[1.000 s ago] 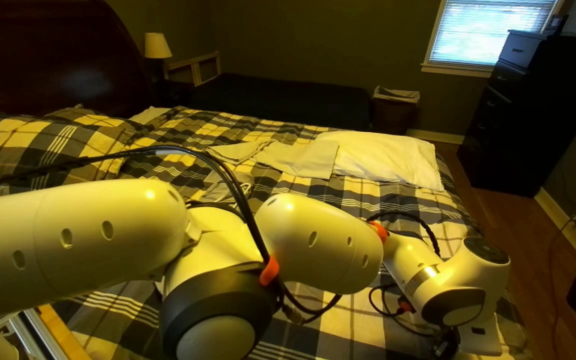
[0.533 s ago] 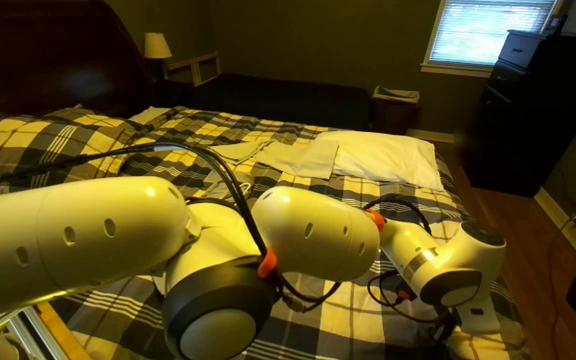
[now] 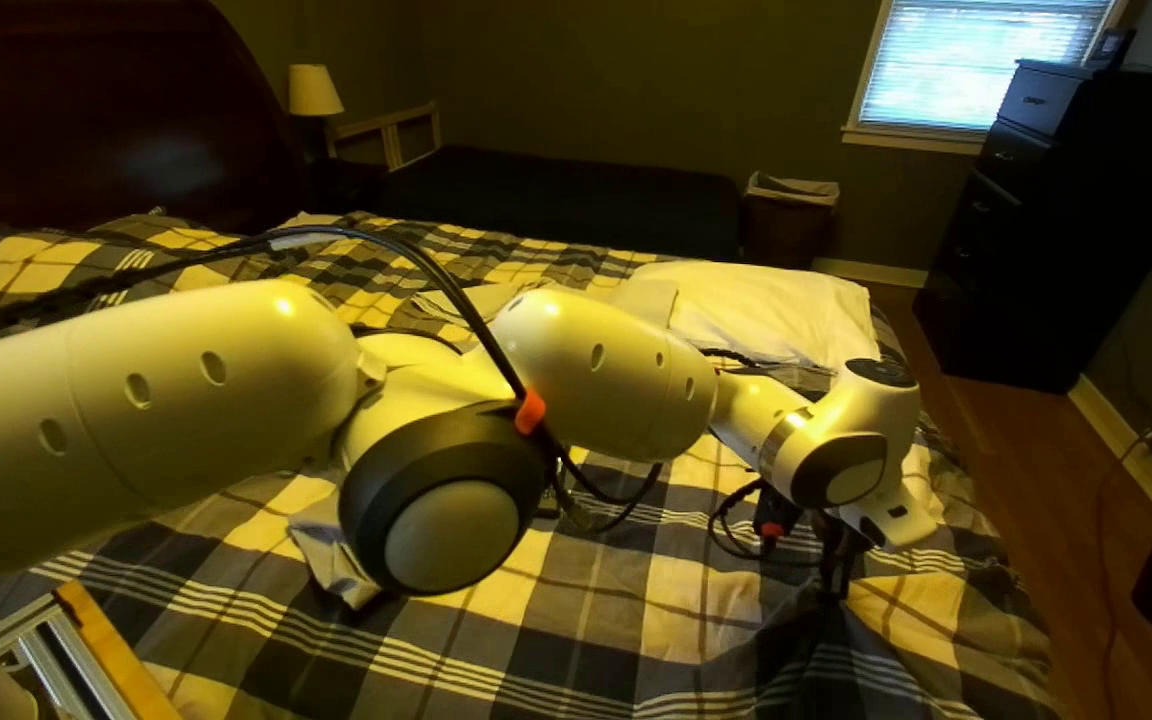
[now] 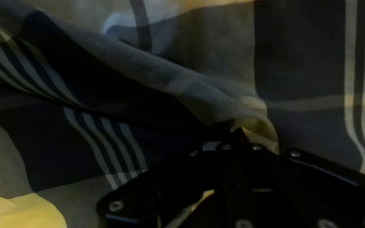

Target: Move the bottom right tip of the duvet to the left

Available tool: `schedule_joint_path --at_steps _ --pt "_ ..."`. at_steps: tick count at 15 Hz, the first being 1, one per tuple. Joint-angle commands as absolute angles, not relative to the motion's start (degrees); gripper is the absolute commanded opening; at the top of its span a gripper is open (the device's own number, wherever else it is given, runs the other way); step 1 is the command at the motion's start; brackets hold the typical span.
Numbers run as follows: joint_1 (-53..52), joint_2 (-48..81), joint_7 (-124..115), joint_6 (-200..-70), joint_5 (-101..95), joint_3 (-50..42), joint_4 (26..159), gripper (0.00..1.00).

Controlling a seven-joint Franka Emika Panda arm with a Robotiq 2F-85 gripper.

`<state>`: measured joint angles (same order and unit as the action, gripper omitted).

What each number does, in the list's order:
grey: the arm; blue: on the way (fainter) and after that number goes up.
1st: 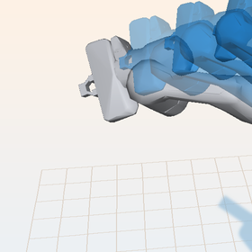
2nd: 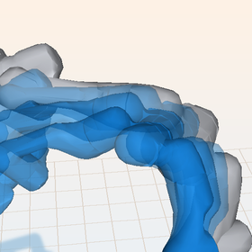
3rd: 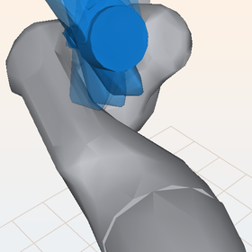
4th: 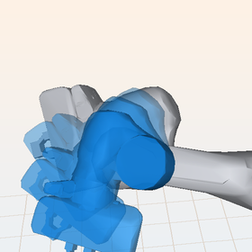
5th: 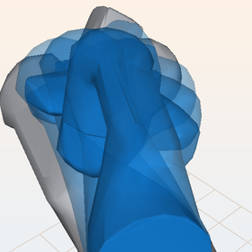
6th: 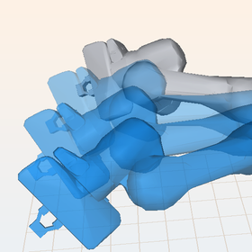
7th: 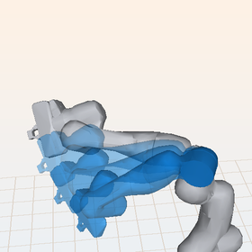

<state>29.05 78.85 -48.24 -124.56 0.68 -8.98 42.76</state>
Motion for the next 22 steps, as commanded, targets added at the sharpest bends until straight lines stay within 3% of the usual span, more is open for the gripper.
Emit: schedule_joint_path --at_steps 1,7,8,16,22 --pt "25.5 71.9 -40.6 -129.8 -1.3 -7.7 56.1 0.01" --pt "23.0 65.1 -27.6 -139.3 -5.7 -6.8 71.4 0.01" --pt "23.8 70.2 -31.6 -136.1 -4.8 -8.9 62.5 0.03" --pt "24.4 65.7 -26.4 -136.9 -4.2 -6.9 69.0 0.01" --pt "14.7 53.4 -25.5 -149.8 -15.4 -11.3 87.7 0.01"
